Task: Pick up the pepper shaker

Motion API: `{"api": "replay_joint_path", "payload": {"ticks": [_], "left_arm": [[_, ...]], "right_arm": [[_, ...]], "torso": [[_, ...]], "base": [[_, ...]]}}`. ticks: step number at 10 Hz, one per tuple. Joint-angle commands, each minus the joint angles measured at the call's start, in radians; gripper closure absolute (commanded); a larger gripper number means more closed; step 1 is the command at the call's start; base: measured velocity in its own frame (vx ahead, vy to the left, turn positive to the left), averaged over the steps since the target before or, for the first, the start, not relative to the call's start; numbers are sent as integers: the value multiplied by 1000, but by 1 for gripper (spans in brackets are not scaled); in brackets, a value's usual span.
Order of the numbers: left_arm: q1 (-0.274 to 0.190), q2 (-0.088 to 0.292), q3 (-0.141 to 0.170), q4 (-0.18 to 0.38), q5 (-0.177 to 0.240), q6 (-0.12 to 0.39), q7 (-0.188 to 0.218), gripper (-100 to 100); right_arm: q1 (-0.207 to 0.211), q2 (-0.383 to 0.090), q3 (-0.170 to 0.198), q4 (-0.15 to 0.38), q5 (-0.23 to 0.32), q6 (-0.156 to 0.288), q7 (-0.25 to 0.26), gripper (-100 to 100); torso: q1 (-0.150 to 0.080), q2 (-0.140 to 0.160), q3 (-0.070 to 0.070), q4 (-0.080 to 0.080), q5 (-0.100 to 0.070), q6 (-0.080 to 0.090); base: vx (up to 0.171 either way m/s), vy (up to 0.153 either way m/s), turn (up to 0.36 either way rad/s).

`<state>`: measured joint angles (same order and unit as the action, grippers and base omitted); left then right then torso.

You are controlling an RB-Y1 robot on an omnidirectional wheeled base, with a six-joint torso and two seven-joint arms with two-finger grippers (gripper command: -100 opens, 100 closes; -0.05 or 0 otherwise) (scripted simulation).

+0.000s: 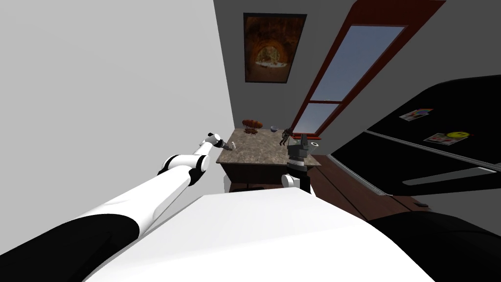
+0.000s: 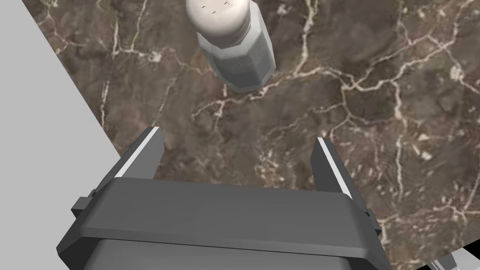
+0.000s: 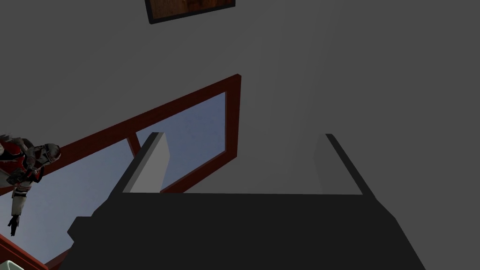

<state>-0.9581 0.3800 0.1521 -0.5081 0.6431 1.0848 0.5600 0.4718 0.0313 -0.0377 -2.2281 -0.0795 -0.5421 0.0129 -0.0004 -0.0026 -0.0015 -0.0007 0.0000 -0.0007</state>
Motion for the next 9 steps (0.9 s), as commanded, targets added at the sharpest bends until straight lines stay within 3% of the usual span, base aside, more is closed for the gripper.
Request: {"api": "replay_joint_path", "payload": {"ticks": [1,5,6,7,8,9], "left_arm": [[-35,7,4,47,15,37,2,-100],[-88,22,11,95,32,81,10,-100],[-68,18,9,74,28,72,8,-100],[-68,18,9,71,28,78,12,0],[-48,3,15,77,25,48,2,-100],[-40,-4,17,79,23,35,-2,-100]], "right_arm": [[0,0,0,0,0,0,0,0],[0,0,0,0,0,0,0,0],[0,0,0,0,0,0,0,0],[0,0,0,0,0,0,0,0],[0,0,0,0,0,0,0,0],[0,0,0,0,0,0,0,0]], "torso": [[0,0,0,0,0,0],[-1,-1,0,0,0,0],[-4,-3,-2,-1,-1,1],[-2,-2,-1,-1,-1,0],[0,1,0,0,0,0],[-1,1,0,0,0,0]], "base": [[67,-15,-4],[65,-23,-32],[61,-36,-16],[9,-6,4],[33,-15,-27],[57,-20,-21]]}}
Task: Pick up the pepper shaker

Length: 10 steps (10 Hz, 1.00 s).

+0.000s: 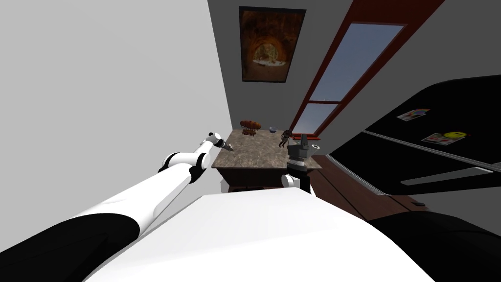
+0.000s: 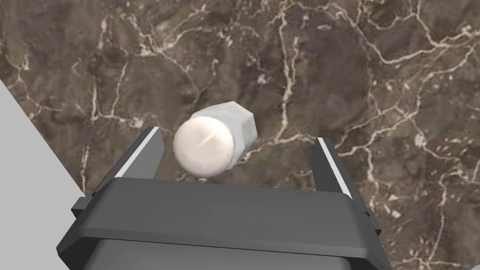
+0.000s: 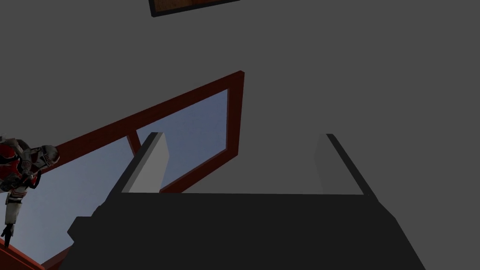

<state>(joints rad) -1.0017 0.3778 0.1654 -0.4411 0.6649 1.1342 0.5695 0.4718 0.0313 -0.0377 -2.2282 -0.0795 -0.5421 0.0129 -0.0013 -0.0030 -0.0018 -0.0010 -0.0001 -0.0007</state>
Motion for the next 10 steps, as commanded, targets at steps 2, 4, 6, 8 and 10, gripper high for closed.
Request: {"api": "replay_joint_path", "payload": {"ticks": [2,4,6,8,10], "left_arm": [[1,0,0,0,0,-3,-1,100],[0,0,1,0,0,-2,-1,100],[0,0,1,0,0,-2,-1,100],[-25,20,-4,4,6,28,2,100],[-30,17,-3,21,7,14,-4,100]], "right_arm": [[0,0,0,0,0,0,0,0],[0,0,0,0,0,0,0,0],[0,0,0,0,0,0,0,0],[0,0,0,0,0,0,0,0],[0,0,0,0,0,0,0,0]], "torso": [[1,1,1,0,0,0],[1,3,1,0,0,0],[1,2,1,0,1,0],[1,1,0,0,1,0],[3,5,3,1,1,0]], "base": [[13,-4,0],[0,0,0],[0,0,0],[-21,10,12],[-35,14,10]]}}
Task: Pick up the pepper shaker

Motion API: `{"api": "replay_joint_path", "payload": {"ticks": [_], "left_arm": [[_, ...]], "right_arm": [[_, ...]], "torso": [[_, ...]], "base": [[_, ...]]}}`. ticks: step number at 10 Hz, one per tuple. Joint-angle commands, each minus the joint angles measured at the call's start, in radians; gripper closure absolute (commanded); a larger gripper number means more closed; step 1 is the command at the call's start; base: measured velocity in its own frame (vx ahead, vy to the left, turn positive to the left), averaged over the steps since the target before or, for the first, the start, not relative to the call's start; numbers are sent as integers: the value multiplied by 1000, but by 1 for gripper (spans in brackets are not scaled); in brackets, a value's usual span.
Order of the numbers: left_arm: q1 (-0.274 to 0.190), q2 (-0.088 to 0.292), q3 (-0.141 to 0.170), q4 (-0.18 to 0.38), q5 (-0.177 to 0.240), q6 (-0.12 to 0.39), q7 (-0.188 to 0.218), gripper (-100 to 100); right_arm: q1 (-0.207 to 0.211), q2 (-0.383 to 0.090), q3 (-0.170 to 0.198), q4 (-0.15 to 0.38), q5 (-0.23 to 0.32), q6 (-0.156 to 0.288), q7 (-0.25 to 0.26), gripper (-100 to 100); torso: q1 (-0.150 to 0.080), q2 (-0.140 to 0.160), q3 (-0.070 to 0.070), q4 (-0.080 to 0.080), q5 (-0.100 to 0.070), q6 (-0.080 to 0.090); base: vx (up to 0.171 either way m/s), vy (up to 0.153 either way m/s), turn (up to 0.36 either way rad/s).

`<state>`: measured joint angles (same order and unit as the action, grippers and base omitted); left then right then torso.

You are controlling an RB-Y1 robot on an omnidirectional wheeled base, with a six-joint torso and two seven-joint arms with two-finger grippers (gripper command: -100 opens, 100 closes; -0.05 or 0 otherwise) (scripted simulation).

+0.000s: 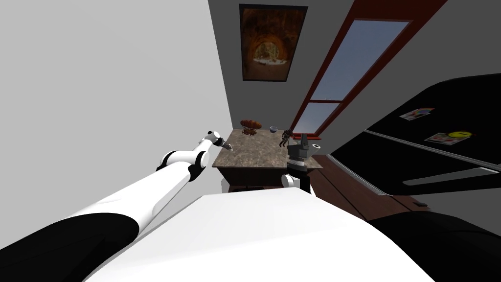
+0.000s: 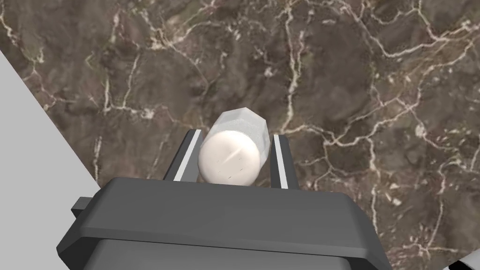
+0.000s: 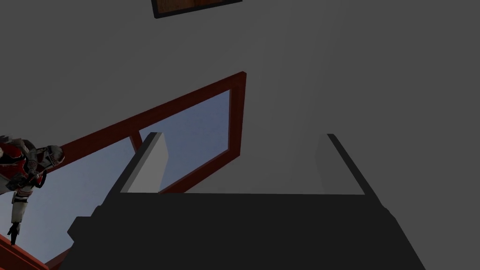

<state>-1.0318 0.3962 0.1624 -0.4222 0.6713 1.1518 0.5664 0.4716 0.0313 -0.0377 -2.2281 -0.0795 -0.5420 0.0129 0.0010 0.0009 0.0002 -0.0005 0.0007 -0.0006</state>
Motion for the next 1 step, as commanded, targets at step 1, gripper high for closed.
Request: {"api": "replay_joint_path", "payload": {"ticks": [1], "left_arm": [[0,0,0,0,0,0,0,0]], "right_arm": [[0,0,0,0,0,0,0,0]], "torso": [[0,0,0,0,0,0]], "base": [[0,0,0]]}}
